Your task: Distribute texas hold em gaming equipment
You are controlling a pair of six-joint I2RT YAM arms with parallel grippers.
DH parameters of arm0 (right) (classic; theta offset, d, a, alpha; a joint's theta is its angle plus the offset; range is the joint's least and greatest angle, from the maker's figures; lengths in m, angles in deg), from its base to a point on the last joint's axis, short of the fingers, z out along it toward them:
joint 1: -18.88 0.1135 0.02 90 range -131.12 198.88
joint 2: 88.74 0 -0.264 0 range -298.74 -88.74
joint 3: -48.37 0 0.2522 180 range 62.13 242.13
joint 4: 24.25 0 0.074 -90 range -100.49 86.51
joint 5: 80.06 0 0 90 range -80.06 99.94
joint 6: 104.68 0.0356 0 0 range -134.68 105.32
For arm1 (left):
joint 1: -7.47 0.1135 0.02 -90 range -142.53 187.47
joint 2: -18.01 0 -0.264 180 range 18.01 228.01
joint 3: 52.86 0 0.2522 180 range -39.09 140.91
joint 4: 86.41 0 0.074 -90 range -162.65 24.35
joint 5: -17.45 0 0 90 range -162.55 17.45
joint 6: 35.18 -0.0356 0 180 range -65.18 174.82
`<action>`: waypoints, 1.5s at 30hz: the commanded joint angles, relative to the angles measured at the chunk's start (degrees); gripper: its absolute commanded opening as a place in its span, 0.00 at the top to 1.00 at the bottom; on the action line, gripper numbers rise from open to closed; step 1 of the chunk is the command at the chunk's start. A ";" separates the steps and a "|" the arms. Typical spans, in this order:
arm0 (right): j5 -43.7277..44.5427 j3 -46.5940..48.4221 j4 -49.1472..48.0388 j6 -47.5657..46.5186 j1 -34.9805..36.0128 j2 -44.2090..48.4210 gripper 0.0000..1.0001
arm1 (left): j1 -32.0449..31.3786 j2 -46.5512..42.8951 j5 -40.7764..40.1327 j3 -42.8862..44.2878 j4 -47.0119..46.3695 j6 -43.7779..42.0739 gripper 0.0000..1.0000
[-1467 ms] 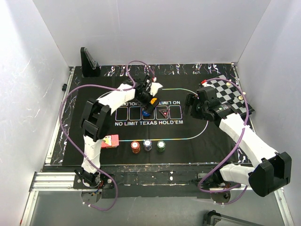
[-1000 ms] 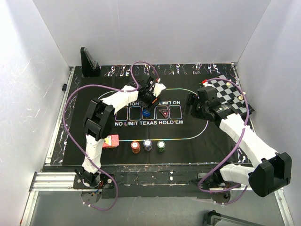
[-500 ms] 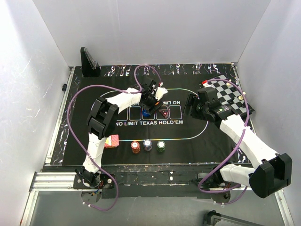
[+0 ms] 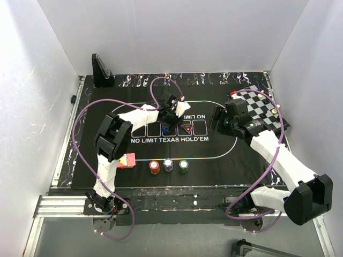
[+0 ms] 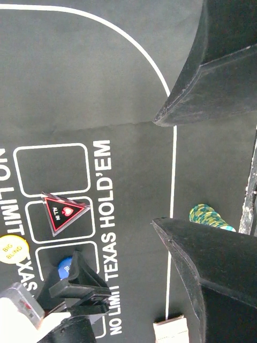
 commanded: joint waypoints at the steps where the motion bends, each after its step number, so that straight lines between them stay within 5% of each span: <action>1: -0.10 -0.41 -2.54 0.34 -0.34 0.27 0.25 | -0.15 -2.99 -6.26 -5.86 1.38 -3.24 0.54; 9: -0.28 -0.24 -2.63 0.95 -0.25 0.62 0.26 | 0.73 -9.76 -9.86 -15.88 -1.44 -6.84 0.54; 13: -0.46 -0.32 -2.46 1.13 -0.25 1.06 0.29 | 2.22 -11.34 -10.58 -18.52 -2.14 -7.64 0.63; 18: -1.07 -1.20 -3.07 1.22 -0.25 1.24 0.31 | 4.25 -12.48 -9.52 -18.00 -1.79 -6.85 0.59; 23: -1.25 -1.12 -2.90 1.31 -0.25 1.15 0.30 | 3.81 -14.07 -3.90 -14.59 0.66 -5.62 0.23; 28: -0.89 -1.55 -3.16 1.13 -0.33 1.15 0.30 | 1.00 -8.72 -4.16 -7.20 2.25 -6.67 0.18; 33: -0.98 -1.55 -2.98 1.22 -0.25 1.15 0.32 | -0.15 -3.88 -4.34 -1.31 2.87 -7.55 0.22; 41: -0.10 -1.29 -2.98 0.60 -0.33 1.06 0.36 | -0.15 -2.64 -3.02 -0.24 3.66 -7.11 0.51; 45: -0.37 -1.12 -2.98 0.60 -0.25 0.80 0.38 | -0.15 -3.26 -3.11 -2.09 3.05 -7.02 0.54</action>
